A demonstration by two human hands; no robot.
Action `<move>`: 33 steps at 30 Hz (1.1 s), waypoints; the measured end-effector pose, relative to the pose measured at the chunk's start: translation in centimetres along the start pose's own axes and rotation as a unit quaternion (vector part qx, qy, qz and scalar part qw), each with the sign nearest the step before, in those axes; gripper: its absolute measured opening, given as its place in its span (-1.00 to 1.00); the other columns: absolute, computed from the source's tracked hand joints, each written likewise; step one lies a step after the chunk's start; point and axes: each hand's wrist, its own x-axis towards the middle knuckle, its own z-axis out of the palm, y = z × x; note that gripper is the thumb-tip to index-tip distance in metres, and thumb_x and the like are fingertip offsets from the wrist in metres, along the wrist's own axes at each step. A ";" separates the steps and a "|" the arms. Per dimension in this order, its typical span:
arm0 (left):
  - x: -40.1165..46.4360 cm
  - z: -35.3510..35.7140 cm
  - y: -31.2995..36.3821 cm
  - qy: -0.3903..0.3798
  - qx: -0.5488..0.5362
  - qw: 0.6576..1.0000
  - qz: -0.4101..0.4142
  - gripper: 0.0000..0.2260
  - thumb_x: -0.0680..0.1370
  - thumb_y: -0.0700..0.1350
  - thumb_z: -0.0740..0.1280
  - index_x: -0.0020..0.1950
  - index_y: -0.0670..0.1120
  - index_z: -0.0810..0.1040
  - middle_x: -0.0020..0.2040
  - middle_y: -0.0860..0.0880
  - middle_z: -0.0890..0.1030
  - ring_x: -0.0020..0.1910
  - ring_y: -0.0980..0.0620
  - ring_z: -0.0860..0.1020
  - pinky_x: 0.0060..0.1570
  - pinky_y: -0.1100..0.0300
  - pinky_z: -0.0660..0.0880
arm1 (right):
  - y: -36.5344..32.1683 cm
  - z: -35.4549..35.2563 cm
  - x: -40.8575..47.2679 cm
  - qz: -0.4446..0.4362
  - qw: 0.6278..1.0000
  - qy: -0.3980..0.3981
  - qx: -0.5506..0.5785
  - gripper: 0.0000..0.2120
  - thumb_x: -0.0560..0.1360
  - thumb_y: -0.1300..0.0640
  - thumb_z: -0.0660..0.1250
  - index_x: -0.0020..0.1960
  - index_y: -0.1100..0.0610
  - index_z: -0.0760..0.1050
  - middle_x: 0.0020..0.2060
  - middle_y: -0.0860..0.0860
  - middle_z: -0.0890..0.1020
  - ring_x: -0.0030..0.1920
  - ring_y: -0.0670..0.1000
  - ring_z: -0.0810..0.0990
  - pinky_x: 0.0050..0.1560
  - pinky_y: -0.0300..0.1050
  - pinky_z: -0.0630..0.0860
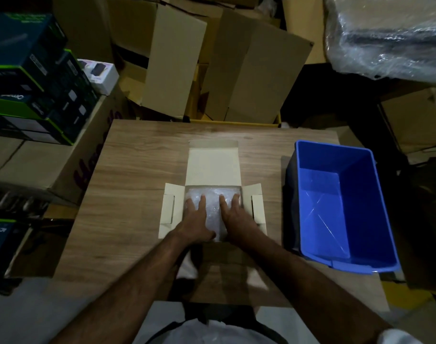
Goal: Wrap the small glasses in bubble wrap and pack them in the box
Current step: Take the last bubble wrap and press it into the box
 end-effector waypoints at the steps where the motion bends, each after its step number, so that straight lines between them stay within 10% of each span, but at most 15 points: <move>1: -0.4 0.1 -0.1 0.001 0.013 1.000 0.011 0.12 0.47 0.03 0.53 0.62 -0.03 -0.36 0.58 -0.25 -0.40 0.61 -0.27 -0.19 0.54 -0.07 0.13 | 0.1 -0.3 -0.3 -0.006 1.000 0.002 0.005 0.04 0.50 0.06 0.48 0.65 0.15 -0.22 0.57 0.41 -0.13 0.49 0.37 0.30 0.36 0.10 0.44; 8: -2.9 0.1 -1.0 0.166 0.071 0.974 0.135 -0.08 0.52 0.11 0.46 0.66 0.01 -0.09 0.66 -0.17 -0.17 0.64 -0.17 -0.08 0.58 -0.03 0.08 | 0.9 -1.2 -2.5 -0.006 0.984 0.174 0.041 -0.18 0.52 -0.03 0.46 0.62 0.04 0.08 0.57 0.20 0.17 0.49 0.15 0.33 0.36 -0.03 0.45; 16: -2.6 -1.2 -4.7 0.257 0.068 0.963 0.041 -0.19 0.51 0.23 0.38 0.65 0.10 0.04 0.65 -0.18 -0.20 0.62 -0.22 -0.10 0.55 -0.15 -0.01 | 1.7 0.5 -4.7 0.081 0.969 0.198 0.126 -0.29 0.63 -0.23 0.17 0.65 -0.04 -0.02 0.62 0.29 -0.10 0.62 0.29 -0.10 0.55 0.17 -0.08; 25: -4.1 -1.1 -3.2 0.290 -0.086 0.949 0.083 -0.44 0.65 -0.18 0.23 0.63 0.00 0.14 0.65 -0.05 0.04 0.54 -0.06 0.28 0.38 0.11 0.36 | 0.7 0.7 -4.9 0.036 0.947 0.230 0.222 -0.40 0.67 0.03 0.24 0.64 -0.03 0.08 0.63 0.14 -0.01 0.60 0.16 0.10 0.48 0.06 0.28; 33: -3.3 1.7 -2.8 0.255 -0.036 0.956 0.140 -0.47 0.70 -0.03 0.17 0.62 -0.20 0.14 0.61 -0.18 0.22 0.58 -0.10 0.23 0.53 0.17 0.00 | -1.3 2.7 -4.0 0.017 0.957 0.231 0.173 -0.40 0.63 0.06 0.22 0.62 0.10 0.16 0.58 0.14 0.26 0.53 0.15 0.29 0.43 0.04 0.37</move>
